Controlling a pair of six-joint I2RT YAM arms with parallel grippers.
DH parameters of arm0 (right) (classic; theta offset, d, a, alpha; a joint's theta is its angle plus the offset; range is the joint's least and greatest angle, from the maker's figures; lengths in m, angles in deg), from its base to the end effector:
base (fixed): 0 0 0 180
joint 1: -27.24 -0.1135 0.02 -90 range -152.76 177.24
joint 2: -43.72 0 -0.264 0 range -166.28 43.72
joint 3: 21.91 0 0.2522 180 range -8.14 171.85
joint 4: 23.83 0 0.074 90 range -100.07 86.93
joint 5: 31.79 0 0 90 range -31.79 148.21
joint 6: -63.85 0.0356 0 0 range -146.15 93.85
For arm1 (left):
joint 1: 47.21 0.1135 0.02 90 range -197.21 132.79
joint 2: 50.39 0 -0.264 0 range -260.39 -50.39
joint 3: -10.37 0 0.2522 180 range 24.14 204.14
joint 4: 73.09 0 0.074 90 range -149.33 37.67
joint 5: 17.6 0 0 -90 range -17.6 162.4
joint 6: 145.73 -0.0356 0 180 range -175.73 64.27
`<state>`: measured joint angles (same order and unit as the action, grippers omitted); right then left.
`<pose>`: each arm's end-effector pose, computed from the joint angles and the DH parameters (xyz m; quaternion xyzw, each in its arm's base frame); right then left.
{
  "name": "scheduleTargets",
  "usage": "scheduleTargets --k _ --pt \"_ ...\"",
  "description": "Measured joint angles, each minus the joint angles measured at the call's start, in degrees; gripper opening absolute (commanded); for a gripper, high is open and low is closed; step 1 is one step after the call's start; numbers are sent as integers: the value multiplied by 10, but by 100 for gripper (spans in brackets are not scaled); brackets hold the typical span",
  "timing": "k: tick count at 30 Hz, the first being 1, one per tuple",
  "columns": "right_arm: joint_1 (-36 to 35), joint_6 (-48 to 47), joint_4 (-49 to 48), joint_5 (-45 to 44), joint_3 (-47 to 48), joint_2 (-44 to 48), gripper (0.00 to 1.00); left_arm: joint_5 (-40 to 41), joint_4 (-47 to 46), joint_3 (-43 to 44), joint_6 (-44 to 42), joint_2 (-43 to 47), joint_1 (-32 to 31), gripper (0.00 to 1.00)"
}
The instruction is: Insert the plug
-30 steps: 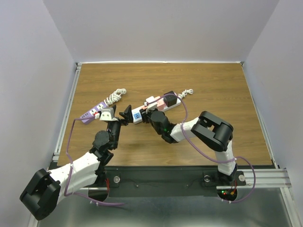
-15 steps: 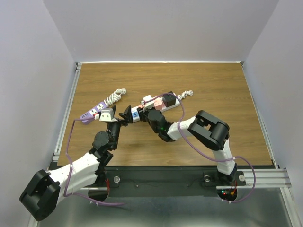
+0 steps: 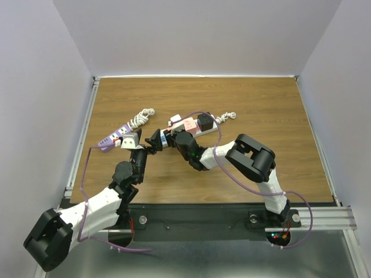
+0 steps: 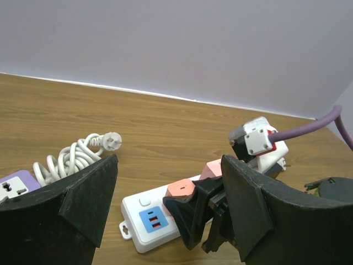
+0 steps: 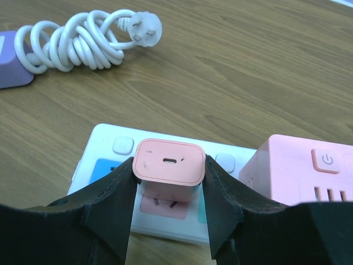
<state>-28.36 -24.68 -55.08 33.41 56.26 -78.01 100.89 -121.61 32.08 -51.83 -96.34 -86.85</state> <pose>0.2640 0.3591 0.1416 -0.2262 0.7387 0.1457 0.6181 0.1359 -0.0905 0.2430 -0.0353 0.5640 -0.1780 0.8056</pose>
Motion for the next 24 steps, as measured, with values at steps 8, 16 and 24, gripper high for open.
scheduleTargets --k 8,16,24 --pt "1 14 -3 6 19 -19 1 0 -1 -4 0 9 0 86" --pt "4 26 -16 16 4 -18 1 0 1 -9 1 11 0 86" --pt "7 33 -29 38 -13 -6 11 0 8 -9 5 12 0 87"
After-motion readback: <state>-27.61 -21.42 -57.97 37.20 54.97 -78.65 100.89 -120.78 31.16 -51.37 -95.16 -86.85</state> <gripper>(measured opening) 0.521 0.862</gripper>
